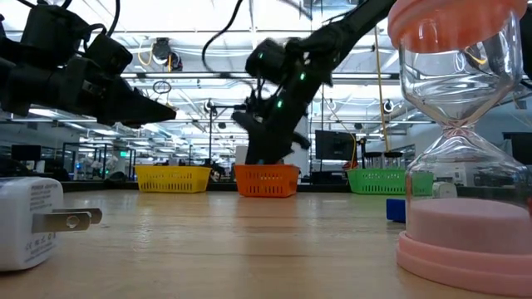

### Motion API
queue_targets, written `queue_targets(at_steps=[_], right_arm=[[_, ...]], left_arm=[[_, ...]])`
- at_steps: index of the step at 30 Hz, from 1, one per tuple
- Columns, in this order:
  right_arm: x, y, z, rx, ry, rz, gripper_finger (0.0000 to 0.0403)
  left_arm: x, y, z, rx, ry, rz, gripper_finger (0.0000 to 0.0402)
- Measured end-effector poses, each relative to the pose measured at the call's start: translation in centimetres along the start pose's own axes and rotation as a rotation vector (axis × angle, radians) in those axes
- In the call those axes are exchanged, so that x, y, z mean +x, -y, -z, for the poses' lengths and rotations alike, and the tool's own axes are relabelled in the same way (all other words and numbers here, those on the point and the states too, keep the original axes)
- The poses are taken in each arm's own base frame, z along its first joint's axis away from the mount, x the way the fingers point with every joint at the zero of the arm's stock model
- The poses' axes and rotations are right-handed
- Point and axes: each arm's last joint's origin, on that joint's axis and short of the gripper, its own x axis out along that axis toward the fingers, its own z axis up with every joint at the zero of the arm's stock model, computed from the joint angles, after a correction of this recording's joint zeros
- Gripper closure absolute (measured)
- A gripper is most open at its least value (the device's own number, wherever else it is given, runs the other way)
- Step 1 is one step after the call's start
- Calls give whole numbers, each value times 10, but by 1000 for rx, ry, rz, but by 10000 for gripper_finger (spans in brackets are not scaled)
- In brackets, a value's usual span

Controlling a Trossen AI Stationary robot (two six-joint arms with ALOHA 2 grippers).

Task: Pick & Place Office items
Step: Put the blue charger adapter into the orange bin, then put the blue digital clock into the yellow bin

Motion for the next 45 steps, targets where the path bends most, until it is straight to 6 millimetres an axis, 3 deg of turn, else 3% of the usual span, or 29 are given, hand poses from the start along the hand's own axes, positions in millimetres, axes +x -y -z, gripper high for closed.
queue_targets(at_steps=[5, 21, 28, 36, 39, 45], right_arm=[[17, 2, 6, -9, -24, -14, 266], [17, 3, 7, -48, -29, -2, 215], [-19, 0, -7, -57, 9, -25, 210], [-67, -35, -6, -254, 120, -97, 274], [-74, -45, 4, -305, 176, -120, 309], [-83, -43, 40, -334, 241, -182, 377]], left_arm=[[0, 0, 0, 0, 0, 1, 311], [0, 0, 0, 0, 0, 1, 311], [0, 0, 0, 0, 0, 1, 311], [0, 0, 0, 0, 0, 1, 311], [0, 0, 0, 0, 0, 1, 311], [0, 0, 0, 0, 0, 1, 311]])
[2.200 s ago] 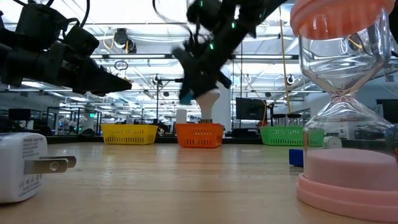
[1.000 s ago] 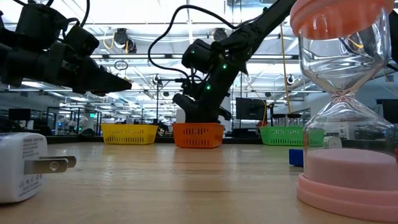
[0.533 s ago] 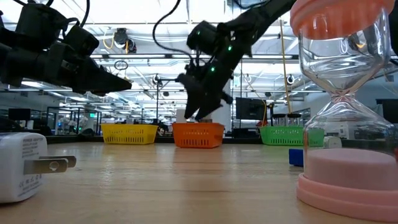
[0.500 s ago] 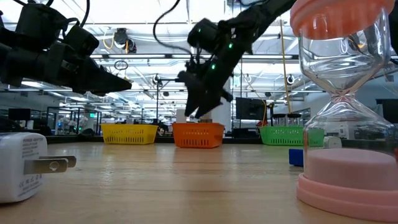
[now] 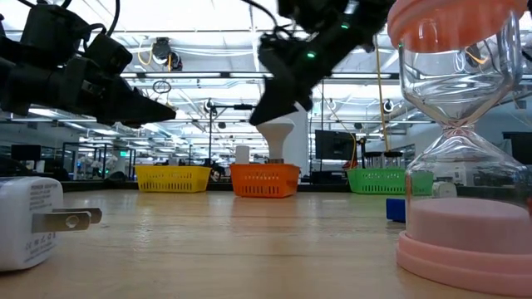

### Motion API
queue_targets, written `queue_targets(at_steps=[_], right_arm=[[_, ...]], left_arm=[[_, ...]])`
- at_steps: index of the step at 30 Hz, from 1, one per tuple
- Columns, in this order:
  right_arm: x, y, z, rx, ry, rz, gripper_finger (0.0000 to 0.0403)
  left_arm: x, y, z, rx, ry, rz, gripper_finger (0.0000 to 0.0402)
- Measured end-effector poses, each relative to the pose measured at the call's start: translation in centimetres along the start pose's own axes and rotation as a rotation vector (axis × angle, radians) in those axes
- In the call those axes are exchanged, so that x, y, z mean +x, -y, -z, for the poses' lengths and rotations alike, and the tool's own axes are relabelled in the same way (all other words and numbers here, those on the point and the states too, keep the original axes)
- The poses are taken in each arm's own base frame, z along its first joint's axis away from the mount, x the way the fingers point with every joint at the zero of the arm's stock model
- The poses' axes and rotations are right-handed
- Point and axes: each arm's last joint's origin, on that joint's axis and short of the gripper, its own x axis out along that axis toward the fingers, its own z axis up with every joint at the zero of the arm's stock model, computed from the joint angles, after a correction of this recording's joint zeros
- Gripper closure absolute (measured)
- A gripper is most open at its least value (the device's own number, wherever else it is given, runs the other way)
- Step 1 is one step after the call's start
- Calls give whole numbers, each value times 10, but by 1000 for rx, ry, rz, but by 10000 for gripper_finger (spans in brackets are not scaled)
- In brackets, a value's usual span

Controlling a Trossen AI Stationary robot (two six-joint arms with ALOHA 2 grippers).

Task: Pick & Place Office items
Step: Put the blue digital clock into the yellow bin

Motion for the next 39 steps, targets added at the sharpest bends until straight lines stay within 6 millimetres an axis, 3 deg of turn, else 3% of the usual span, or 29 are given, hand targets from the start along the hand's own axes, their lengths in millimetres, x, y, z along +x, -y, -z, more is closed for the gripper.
queue_targets(at_steps=[3, 11, 16, 23, 33, 39], right_arm=[[-14, 0, 21, 4, 51, -25, 399], [-61, 5, 80, 116, 189, -92, 397], [-84, -2, 104, 123, 217, -38, 401], [-102, -22, 118, 83, 241, 0, 402], [-114, -44, 142, 118, 137, -2, 402], [-124, -64, 138, 128, 104, -58, 380]], left_arm=[[0, 0, 0, 0, 0, 0, 311], [0, 0, -2, 21, 19, -2, 311], [0, 0, -2, -52, 23, 9, 311], [2, 1, -3, -143, 14, 18, 311], [0, 19, -5, -109, 13, 124, 312], [-1, 25, -5, -100, 15, 86, 315]])
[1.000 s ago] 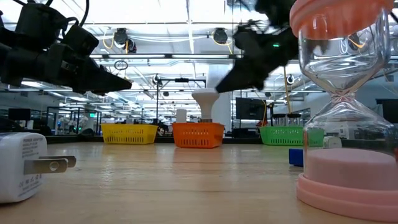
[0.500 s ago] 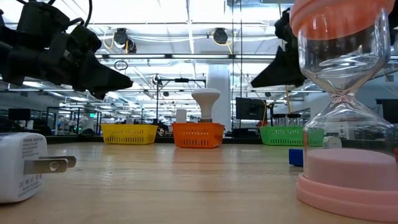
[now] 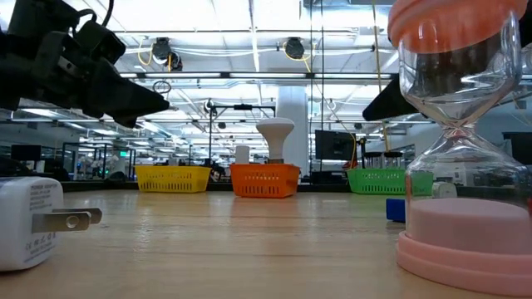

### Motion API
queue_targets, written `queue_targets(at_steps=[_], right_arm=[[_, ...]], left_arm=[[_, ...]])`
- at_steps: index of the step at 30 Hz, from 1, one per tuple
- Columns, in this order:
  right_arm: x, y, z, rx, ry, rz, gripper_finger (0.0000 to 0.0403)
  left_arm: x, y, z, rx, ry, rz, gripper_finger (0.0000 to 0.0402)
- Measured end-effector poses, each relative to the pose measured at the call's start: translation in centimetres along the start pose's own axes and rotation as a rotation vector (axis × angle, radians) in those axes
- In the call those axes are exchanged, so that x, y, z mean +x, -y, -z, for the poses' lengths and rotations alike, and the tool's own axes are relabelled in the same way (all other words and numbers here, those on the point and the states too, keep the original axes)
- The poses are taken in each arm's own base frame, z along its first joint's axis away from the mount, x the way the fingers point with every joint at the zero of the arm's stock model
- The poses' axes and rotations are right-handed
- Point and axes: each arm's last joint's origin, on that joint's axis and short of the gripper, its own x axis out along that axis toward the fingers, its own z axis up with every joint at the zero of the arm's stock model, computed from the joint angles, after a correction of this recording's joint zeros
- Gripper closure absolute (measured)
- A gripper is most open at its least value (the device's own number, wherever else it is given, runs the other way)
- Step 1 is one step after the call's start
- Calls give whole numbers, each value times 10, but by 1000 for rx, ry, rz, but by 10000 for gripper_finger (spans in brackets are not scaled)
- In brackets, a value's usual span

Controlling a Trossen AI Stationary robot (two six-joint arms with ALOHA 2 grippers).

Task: Pick & Place Office items
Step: Put the blue digital clock into the yellow bin

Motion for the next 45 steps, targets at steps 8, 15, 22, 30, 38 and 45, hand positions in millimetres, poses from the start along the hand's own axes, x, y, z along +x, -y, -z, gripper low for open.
queue_targets(at_steps=[8, 15, 22, 30, 38, 45], right_arm=[[-1, -25, 16, -91, -111, -125, 264], [16, -29, 44, -137, -289, -180, 168], [20, -29, 48, -193, -327, -214, 131], [20, -22, 57, -202, -365, -219, 157], [20, -18, 63, -178, -310, -257, 175], [24, -19, 66, -165, -289, -272, 177]], left_arm=[[-1, 5, 0, 40, 1, 8, 395], [-1, 6, 0, 52, 1, 15, 396], [-1, 6, 0, 59, 0, 15, 391], [-1, 6, 1, 58, -1, 15, 391], [-1, 6, 1, 67, -7, 15, 392], [-1, 6, 2, 68, -12, 14, 399]])
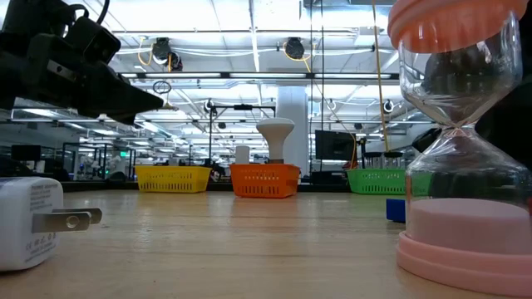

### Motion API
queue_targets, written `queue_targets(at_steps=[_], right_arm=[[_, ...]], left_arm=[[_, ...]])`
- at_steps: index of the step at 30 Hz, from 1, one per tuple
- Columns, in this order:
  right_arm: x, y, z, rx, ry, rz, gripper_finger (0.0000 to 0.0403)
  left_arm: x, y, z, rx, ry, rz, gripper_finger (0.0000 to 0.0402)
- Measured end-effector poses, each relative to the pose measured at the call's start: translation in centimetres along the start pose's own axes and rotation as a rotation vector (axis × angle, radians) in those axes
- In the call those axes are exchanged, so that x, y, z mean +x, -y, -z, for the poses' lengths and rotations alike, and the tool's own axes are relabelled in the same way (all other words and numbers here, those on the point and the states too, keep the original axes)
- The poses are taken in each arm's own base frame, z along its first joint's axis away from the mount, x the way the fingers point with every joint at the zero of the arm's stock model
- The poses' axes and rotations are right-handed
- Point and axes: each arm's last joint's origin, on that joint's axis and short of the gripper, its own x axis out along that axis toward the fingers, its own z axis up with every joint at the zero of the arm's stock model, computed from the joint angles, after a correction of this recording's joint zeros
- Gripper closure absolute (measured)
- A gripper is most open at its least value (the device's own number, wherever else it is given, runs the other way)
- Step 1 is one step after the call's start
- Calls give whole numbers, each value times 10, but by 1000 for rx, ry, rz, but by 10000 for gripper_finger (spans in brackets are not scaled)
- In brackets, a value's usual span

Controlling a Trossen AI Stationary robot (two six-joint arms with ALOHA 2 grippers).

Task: Pick & Place Office items
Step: Put the blue digital clock into the yellow bin

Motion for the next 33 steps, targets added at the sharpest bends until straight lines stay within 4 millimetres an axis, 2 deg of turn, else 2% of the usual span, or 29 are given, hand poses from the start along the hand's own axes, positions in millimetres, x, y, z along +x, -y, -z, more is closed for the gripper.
queue_targets(at_steps=[6, 10, 18, 22, 24, 27, 30, 33], right_arm=[[18, 0, 9, -17, -2, -9, 177], [21, -1, 9, -38, 18, -15, 180], [18, -3, 3, -76, 60, -40, 243], [16, -3, -3, -64, 81, -42, 255], [16, -3, -12, -69, 104, -35, 255], [18, -5, -35, -75, 139, -15, 252], [22, 1, -65, -57, 158, 63, 252], [35, 13, -98, -11, 158, 147, 254]], left_arm=[[0, 0, 2, 3, -18, 0, 389], [0, 0, 2, 6, -22, 0, 398], [0, 0, 2, 0, -24, -1, 390], [0, -1, 2, -13, -23, -32, 399], [0, -2, 2, -20, -21, -71, 395], [0, -4, 2, -32, -19, -136, 391], [0, -5, 2, -43, -18, -181, 398], [-1, -6, 3, -52, -23, -203, 395]])
